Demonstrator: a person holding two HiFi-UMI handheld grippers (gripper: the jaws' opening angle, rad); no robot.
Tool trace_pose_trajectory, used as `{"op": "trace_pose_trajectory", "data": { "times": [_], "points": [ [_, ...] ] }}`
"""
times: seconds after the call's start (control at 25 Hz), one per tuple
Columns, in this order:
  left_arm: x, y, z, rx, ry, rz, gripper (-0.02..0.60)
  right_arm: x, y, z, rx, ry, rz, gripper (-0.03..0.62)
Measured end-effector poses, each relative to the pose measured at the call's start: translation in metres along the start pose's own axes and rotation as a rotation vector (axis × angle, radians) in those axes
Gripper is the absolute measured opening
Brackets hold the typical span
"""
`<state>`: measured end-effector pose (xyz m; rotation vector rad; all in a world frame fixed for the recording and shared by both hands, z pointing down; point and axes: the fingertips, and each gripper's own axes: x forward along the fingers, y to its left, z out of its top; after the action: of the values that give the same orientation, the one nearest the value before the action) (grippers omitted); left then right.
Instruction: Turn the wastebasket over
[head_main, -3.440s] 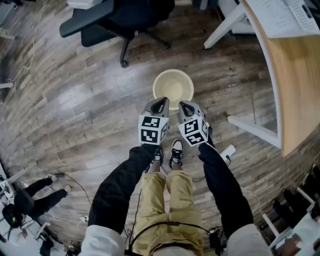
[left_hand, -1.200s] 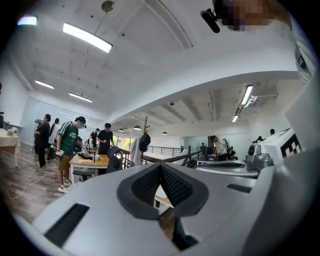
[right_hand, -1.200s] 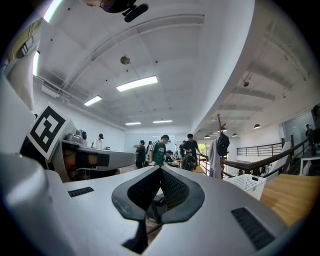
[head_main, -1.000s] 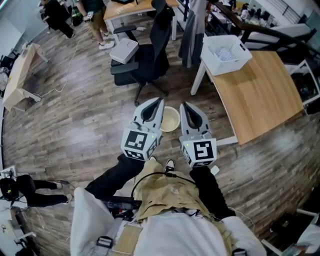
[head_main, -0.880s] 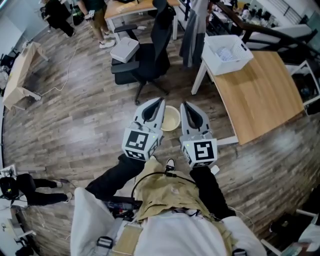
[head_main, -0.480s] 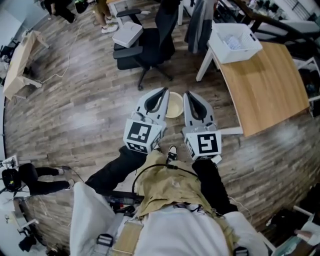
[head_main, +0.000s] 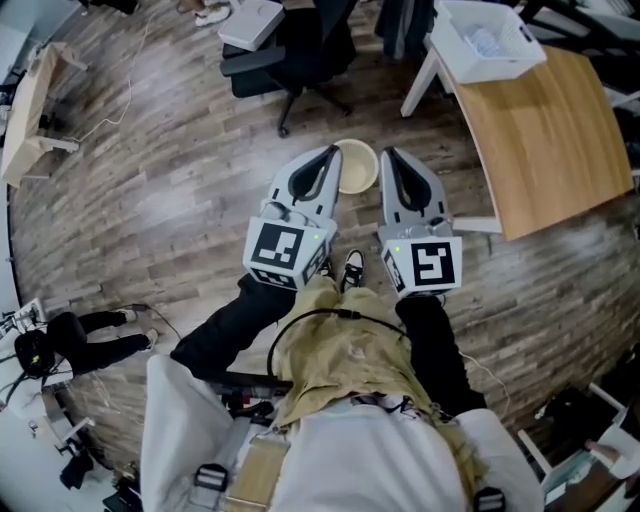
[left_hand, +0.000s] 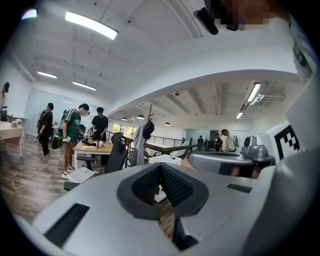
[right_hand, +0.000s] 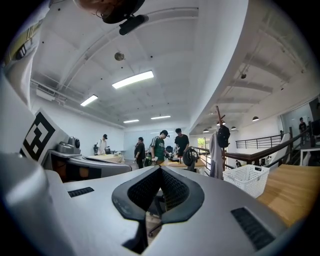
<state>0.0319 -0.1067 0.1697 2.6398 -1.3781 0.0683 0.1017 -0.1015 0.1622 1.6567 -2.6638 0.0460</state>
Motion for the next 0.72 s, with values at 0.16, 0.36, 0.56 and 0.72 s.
{"op": "trace_pose_trajectory", "data": {
  "times": [0.16,0.36,0.56,0.72],
  "points": [
    [0.003,0.003,0.001,-0.001,-0.007,-0.009,0.002,0.003,0.002,0.003,-0.011,-0.011,-0.011,0.02],
    [0.004,0.002,0.008,0.001,-0.014,-0.017,0.002,0.003,0.005,0.008,-0.024,-0.013,-0.015,0.02],
    [0.007,0.004,0.009,0.0,-0.018,-0.028,0.002,0.007,0.006,0.011,-0.031,-0.024,-0.015,0.02],
    [0.008,0.008,0.011,0.001,-0.017,-0.026,0.002,0.011,0.009,0.013,-0.029,-0.026,-0.016,0.02]
  ]
}}
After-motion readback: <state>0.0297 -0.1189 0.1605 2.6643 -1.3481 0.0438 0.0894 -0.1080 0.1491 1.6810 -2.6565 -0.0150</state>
